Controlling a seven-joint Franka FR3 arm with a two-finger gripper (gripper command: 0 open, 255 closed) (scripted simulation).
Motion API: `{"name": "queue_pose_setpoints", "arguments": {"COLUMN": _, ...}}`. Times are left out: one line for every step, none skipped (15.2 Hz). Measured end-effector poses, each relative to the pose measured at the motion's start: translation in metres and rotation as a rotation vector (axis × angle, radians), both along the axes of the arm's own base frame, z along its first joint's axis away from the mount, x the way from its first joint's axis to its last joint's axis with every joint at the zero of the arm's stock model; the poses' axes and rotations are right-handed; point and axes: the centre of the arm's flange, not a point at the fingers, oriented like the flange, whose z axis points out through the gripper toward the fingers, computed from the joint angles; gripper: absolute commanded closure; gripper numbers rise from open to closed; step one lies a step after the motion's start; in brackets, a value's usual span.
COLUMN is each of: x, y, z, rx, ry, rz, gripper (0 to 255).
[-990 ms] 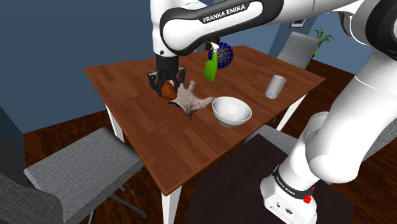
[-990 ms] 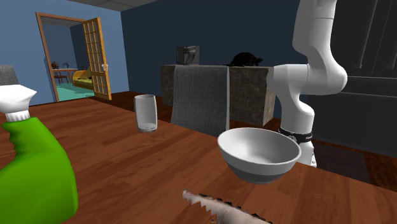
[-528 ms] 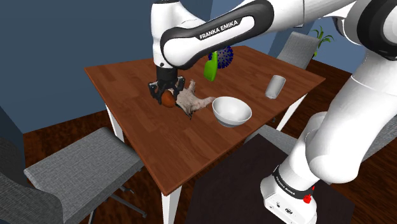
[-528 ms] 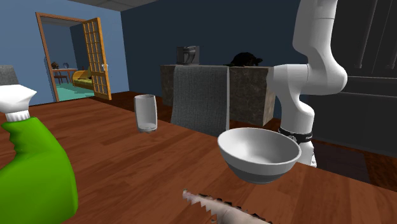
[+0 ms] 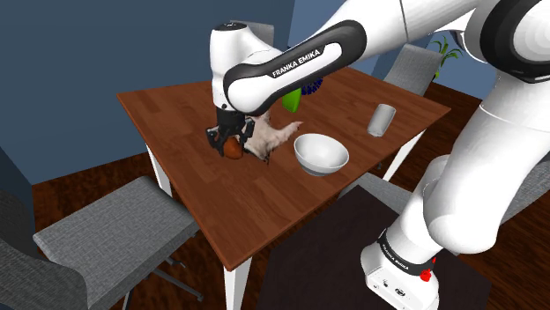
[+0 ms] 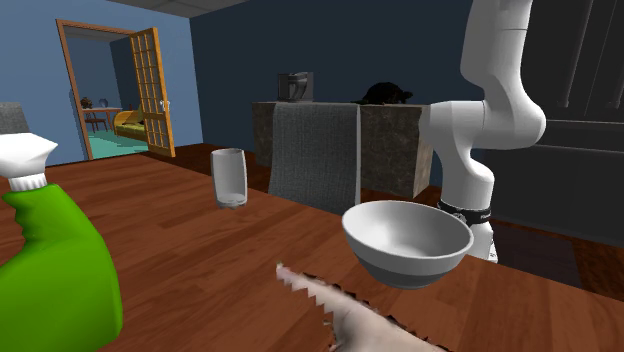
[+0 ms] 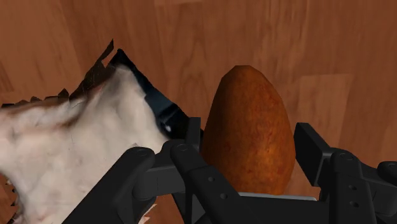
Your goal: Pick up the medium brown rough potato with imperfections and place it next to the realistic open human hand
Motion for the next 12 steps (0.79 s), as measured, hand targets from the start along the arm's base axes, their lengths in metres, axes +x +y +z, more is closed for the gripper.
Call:
{"name": "queue_pose_setpoints", "arguments": {"x": 0.001, "y": -0.001, "z": -0.005, "rx": 0.000, "ry": 0.001, "rz": 0.000, "gripper": 255}}
{"name": "queue_pose_setpoints", "arguments": {"x": 0.002, "y": 0.001, "z": -0.011, "rx": -0.001, "ry": 0.001, "rz": -0.001, "gripper": 255}}
{"name": "queue_pose_setpoints", "arguments": {"x": 0.003, "y": 0.000, "z": -0.016, "rx": -0.001, "ry": 0.001, "rz": -0.001, "gripper": 255}}
{"name": "queue_pose_setpoints", "arguments": {"x": 0.002, "y": 0.000, "z": -0.021, "rx": -0.001, "ry": 0.002, "rz": -0.002, "gripper": 255}}
{"name": "queue_pose_setpoints", "arguments": {"x": 0.001, "y": 0.000, "z": -0.025, "rx": -0.001, "ry": 0.002, "rz": -0.002, "gripper": 255}}
{"name": "queue_pose_setpoints", "arguments": {"x": 0.002, "y": 0.000, "z": -0.032, "rx": -0.001, "ry": 0.002, "rz": -0.002, "gripper": 255}}
{"name": "queue_pose_setpoints", "arguments": {"x": 0.003, "y": 0.000, "z": -0.036, "rx": -0.002, "ry": 0.002, "rz": -0.002, "gripper": 255}}
{"name": "queue_pose_setpoints", "arguments": {"x": 0.003, "y": 0.000, "z": -0.041, "rx": -0.002, "ry": 0.002, "rz": -0.002, "gripper": 255}}
{"name": "queue_pose_setpoints", "arguments": {"x": 0.002, "y": 0.000, "z": -0.044, "rx": -0.002, "ry": 0.003, "rz": -0.002, "gripper": 255}}
{"name": "queue_pose_setpoints", "arguments": {"x": 0.002, "y": 0.000, "z": -0.045, "rx": -0.002, "ry": 0.003, "rz": -0.002, "gripper": 255}}
{"name": "queue_pose_setpoints", "arguments": {"x": 0.002, "y": 0.000, "z": -0.046, "rx": -0.002, "ry": 0.003, "rz": -0.002, "gripper": 255}}
{"name": "queue_pose_setpoints", "arguments": {"x": 0.002, "y": 0.000, "z": -0.046, "rx": -0.002, "ry": 0.002, "rz": -0.002, "gripper": 255}}
